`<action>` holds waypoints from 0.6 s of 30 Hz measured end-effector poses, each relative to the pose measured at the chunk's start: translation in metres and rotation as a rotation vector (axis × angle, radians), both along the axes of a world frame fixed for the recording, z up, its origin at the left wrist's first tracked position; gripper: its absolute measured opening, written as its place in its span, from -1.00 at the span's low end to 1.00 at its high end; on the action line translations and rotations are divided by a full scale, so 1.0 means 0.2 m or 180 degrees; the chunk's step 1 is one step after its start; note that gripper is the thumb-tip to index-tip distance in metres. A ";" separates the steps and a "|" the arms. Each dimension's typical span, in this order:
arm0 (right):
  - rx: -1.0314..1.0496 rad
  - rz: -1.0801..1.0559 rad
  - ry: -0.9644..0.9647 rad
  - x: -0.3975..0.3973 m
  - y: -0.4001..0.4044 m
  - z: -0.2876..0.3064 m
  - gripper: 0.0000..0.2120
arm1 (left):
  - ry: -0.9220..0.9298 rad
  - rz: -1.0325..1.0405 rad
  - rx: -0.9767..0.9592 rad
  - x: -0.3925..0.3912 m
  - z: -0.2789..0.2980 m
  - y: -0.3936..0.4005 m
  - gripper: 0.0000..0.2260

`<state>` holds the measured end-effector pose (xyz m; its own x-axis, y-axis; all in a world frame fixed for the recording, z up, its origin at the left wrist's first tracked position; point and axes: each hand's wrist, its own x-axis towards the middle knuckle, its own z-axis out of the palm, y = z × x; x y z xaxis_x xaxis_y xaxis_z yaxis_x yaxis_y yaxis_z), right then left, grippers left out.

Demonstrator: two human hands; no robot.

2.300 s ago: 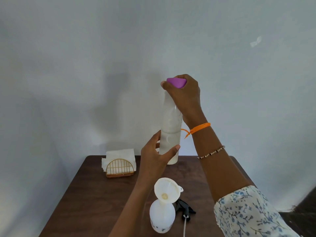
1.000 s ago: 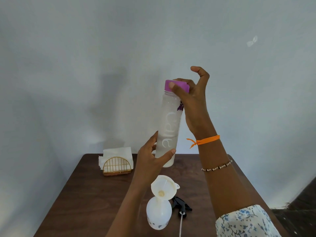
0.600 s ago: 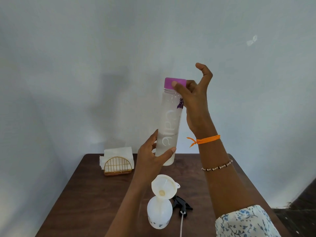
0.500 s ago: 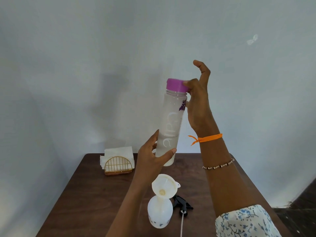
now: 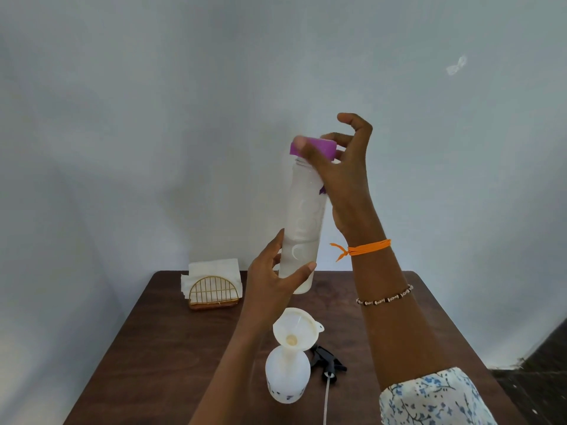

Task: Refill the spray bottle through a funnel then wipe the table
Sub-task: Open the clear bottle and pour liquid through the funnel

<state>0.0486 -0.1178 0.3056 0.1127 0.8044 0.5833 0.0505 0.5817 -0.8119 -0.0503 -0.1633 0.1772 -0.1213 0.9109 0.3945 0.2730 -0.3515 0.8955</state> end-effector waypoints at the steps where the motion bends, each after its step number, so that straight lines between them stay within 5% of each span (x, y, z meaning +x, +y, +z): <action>1: 0.0018 -0.0176 -0.0090 -0.01 0.01 0.00 -0.31 | 0.0001 0.0011 0.0012 0.00 0.00 0.00 -0.54; 9: 0.0047 0.0257 0.0172 0.01 0.01 0.00 -0.47 | 0.0020 0.0092 -0.0011 -0.01 -0.02 0.02 -0.50; 14: -0.0012 -0.0298 -0.0214 -0.03 0.02 -0.02 -0.35 | 0.0000 0.0113 -0.0048 0.00 -0.04 0.03 -0.46; 18: -0.0060 0.0167 0.0187 0.01 0.03 -0.03 -0.53 | -0.0019 0.0120 -0.0088 0.00 -0.03 0.03 -0.49</action>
